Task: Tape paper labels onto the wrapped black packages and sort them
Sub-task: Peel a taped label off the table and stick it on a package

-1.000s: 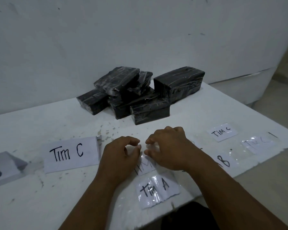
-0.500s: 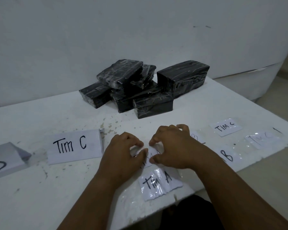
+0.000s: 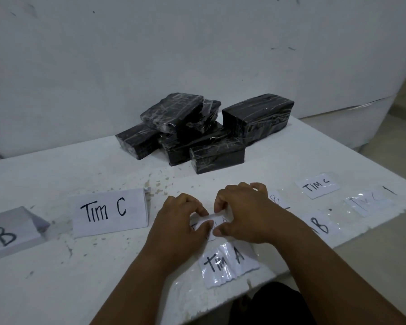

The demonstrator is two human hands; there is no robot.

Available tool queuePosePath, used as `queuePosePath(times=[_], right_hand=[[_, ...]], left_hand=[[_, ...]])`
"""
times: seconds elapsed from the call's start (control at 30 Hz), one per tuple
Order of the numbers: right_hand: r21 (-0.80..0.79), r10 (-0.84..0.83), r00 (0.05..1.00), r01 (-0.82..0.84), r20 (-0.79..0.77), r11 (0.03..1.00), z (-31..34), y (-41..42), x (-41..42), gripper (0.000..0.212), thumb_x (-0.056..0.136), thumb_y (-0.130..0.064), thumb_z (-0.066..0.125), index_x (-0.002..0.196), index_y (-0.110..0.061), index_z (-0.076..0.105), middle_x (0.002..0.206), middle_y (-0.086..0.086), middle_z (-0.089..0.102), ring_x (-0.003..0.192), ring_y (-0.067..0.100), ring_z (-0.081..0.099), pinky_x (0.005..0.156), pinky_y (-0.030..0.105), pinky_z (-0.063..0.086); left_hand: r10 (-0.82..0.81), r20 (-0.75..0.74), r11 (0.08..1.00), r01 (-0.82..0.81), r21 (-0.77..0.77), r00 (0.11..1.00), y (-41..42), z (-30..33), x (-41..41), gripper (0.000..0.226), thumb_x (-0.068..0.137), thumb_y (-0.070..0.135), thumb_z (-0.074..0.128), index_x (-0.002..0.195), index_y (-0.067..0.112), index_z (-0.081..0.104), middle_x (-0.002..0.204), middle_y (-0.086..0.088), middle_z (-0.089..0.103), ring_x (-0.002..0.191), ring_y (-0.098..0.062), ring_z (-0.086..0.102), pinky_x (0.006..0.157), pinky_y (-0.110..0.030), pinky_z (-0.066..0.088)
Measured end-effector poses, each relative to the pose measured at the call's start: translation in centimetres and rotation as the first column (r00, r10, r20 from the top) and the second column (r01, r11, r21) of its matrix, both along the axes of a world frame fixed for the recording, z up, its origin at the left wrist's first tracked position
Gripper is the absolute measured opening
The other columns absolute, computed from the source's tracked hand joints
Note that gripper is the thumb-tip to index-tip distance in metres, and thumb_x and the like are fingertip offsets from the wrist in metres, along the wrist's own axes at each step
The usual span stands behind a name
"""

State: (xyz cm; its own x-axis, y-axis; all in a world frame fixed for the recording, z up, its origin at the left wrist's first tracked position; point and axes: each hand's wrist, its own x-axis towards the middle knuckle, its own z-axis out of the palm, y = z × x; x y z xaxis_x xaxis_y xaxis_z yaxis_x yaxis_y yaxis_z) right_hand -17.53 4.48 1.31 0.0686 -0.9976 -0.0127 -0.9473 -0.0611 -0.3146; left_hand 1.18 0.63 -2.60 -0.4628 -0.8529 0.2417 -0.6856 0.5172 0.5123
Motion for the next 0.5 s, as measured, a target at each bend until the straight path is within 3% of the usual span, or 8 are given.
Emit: queuePosePath(times=[0.17,0.5], right_hand=[[0.025,-0.005,1.0,0.005,-0.023,1.0,-0.01,-0.17,0.03,0.049,0.078,-0.061,0.075,0.118,-0.038,0.06,0.119,-0.016,0.059,0.121,0.011,0.046,0.118,0.046,0.015],[0.015,0.003,1.0,-0.003,-0.003,1.0,0.2,-0.04,0.03,0.035,0.08,-0.059,0.075,0.099,-0.037,0.055,0.106,-0.017,0.059,0.105,0.01,0.045,0.113,0.044,0.021]], left_hand=[[0.01,-0.009,0.999,-0.009,0.037,1.0,-0.01,0.03,0.03,0.013,0.095,0.039,0.064,0.084,0.039,0.057,0.086,0.024,0.054,0.089,0.0,0.047,0.075,-0.021,0.039],[-0.005,-0.108,0.993,0.018,0.115,0.994,0.13,0.31,0.1,0.012,0.099,0.036,0.058,0.087,0.035,0.06,0.084,0.018,0.063,0.084,-0.002,0.056,0.073,-0.025,0.048]])
